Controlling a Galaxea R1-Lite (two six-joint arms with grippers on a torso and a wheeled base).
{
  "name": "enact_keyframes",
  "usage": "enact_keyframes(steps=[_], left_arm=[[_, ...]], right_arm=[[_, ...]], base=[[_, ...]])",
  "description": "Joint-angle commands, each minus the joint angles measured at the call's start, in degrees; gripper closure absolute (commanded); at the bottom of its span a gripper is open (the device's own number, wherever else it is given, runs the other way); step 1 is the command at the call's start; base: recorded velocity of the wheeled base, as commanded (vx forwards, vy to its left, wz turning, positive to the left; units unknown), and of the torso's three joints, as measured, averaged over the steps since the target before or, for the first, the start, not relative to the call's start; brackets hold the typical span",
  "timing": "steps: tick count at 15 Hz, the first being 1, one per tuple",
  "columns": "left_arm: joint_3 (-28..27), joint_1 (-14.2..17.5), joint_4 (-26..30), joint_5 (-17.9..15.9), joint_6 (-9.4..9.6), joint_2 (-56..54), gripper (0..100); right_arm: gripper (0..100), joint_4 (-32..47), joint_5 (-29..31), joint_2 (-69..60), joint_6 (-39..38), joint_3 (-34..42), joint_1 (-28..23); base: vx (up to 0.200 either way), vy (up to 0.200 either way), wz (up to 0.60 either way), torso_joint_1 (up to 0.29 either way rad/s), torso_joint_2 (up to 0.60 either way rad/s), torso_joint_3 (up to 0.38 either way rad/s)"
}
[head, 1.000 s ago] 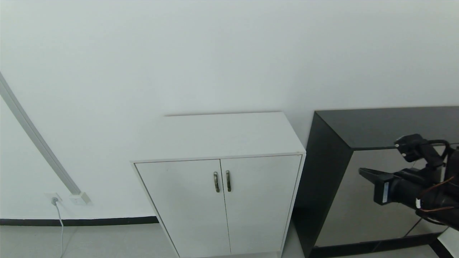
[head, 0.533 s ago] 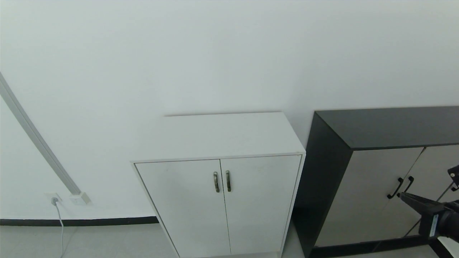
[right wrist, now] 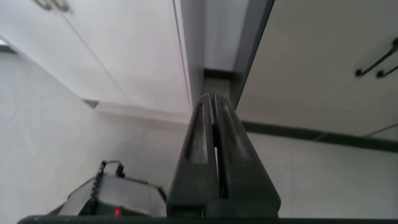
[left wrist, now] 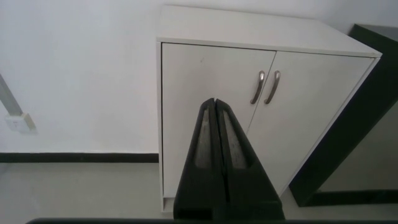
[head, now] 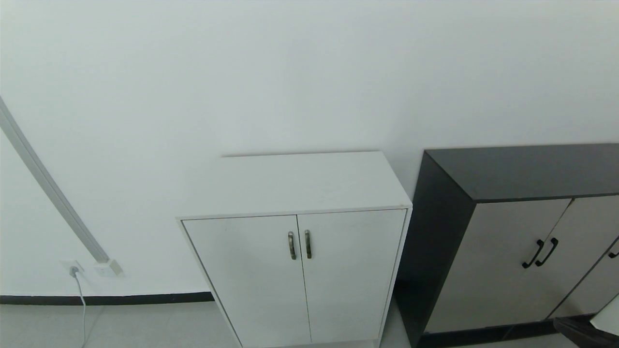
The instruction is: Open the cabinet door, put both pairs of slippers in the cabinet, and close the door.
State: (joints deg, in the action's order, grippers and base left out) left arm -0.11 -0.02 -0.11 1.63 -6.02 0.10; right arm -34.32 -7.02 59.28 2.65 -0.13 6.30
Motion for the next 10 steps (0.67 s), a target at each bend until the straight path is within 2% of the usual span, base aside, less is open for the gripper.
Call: enact_keyframes(steps=[1, 9, 10], left_arm=[[0.0, 0.0, -0.1, 0.0, -0.04, 0.0, 100], [0.0, 0.0, -0.1, 0.0, -0.04, 0.0, 100], [0.0, 0.0, -0.1, 0.1, -0.04, 0.0, 100]], right_arm=[[100, 6.4, -1.7, -7.7, 0.0, 0.1, 0.0], [100, 31.1, -5.7, -25.7, 0.0, 0.1, 0.6], [100, 32.2, -5.8, -26.8, 0.0, 0.1, 1.0]], base=[[0.000, 0.000, 0.00, 0.000, 0.00, 0.000], [0.000, 0.000, 0.00, 0.000, 0.00, 0.000], [0.000, 0.000, 0.00, 0.000, 0.00, 0.000]])
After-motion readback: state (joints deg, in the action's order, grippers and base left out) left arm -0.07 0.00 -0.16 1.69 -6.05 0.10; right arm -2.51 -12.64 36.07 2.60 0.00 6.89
